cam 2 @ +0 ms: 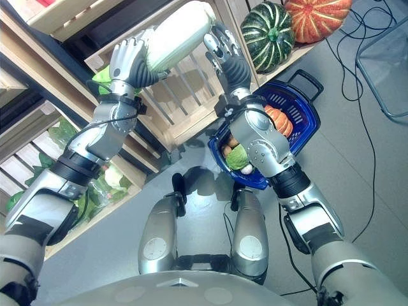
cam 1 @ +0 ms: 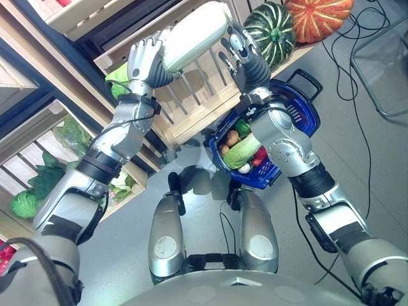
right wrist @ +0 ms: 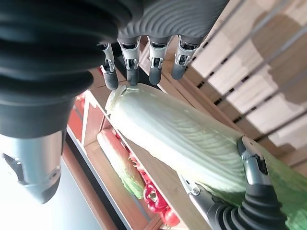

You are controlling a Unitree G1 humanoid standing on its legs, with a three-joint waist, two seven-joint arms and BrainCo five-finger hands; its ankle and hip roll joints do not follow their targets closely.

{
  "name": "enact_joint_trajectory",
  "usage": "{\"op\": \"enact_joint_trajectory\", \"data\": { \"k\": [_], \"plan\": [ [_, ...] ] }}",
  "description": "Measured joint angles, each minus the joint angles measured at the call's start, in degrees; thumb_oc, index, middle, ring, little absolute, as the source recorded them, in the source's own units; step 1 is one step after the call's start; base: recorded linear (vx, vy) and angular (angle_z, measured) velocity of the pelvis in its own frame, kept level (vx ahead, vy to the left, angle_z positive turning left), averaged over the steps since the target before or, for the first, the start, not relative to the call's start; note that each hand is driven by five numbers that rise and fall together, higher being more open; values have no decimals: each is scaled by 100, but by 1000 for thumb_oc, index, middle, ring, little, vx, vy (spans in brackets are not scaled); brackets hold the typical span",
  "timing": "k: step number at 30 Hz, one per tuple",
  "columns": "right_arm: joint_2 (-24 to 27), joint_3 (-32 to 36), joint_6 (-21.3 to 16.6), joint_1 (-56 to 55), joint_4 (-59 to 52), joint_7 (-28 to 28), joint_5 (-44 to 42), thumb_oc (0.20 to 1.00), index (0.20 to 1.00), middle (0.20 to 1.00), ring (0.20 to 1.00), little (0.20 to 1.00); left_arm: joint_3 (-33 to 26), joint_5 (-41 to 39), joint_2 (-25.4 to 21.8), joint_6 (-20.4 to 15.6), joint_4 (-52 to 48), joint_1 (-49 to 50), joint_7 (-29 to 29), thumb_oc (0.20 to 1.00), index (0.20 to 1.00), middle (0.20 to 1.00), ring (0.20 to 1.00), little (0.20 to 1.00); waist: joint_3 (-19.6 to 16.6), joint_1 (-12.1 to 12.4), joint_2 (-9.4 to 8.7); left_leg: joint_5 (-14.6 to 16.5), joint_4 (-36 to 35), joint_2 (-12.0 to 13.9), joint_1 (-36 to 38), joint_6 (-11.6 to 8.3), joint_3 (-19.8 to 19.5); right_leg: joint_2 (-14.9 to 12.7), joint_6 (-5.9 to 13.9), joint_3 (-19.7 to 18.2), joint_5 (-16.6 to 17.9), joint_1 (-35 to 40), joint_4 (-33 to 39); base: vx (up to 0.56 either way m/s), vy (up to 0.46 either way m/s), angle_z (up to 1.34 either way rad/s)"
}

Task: Pick up fruits and vegetables into the basket

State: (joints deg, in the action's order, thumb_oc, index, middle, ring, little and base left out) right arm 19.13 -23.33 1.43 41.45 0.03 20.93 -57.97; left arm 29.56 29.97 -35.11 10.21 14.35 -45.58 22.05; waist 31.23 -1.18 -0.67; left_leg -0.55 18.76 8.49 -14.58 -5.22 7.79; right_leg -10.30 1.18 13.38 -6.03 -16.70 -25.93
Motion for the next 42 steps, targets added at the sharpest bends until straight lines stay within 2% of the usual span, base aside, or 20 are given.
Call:
{"op": "enact_joint_trajectory", "data": {
  "k": [6,14,17,22,28,32,38,42],
  "plan": [
    [21,13,-118,-21,193,-371,-1034,1000,1000,1000,1000,1000,66,603,-135,-3,2,-7,15,200,200,200,200,200,-14,86,-25,-4,0,13,-8,-6,-19,13,0,26,0,10,13,-4,-40,1],
    [-2,196,-266,-255,229,-1272,-2145,1000,1000,1000,1000,1000,73,607,-245,-194,2,-40,11,200,200,200,200,200,-84,181,-150,-9,-9,25,-20,2,-41,-1,7,141,2,102,104,-2,-16,6],
    [-18,222,-292,-254,233,-1182,-2007,1000,1000,1000,1000,1000,128,619,-270,-194,2,-123,-36,200,200,200,200,200,-88,268,-156,-10,-10,25,-22,3,-47,-1,12,147,0,102,104,0,0,0],
    [-33,194,-295,-253,235,-1006,-1963,1000,1000,1000,1000,1000,226,621,-365,-193,2,-183,-101,200,200,200,200,200,-101,260,-180,-9,-12,25,-24,4,-46,-2,14,147,-1,102,108,0,0,0],
    [-44,195,-300,-253,261,-1007,-2183,1000,1000,1000,1000,1000,300,620,-357,-192,77,-188,11,200,200,200,200,200,-222,235,-360,-9,-13,28,-97,3,-40,-7,20,145,6,40,134,-2,6,0],
    [-61,151,-327,-253,349,-1007,-2121,1000,1000,1000,1000,1000,367,596,-372,-192,128,-188,4,200,200,200,200,200,-228,254,-367,-8,-14,12,-97,7,-37,-11,26,143,12,39,140,-2,35,1],
    [-70,23,-408,-237,421,-854,-1261,1000,1000,1000,1000,1000,461,-119,-320,-189,265,-188,-116,200,200,200,200,200,-233,239,-357,-5,-20,-15,-45,22,-11,-39,42,112,22,62,137,10,57,-2],
    [-19,-8,-213,-68,419,-634,-324,1000,1000,1000,1000,1000,456,-976,-196,-258,486,-172,-84,200,200,200,200,200,-239,143,-345,2,-43,-57,50,58,57,-91,85,25,48,115,162,29,56,-5]
  ]
}}
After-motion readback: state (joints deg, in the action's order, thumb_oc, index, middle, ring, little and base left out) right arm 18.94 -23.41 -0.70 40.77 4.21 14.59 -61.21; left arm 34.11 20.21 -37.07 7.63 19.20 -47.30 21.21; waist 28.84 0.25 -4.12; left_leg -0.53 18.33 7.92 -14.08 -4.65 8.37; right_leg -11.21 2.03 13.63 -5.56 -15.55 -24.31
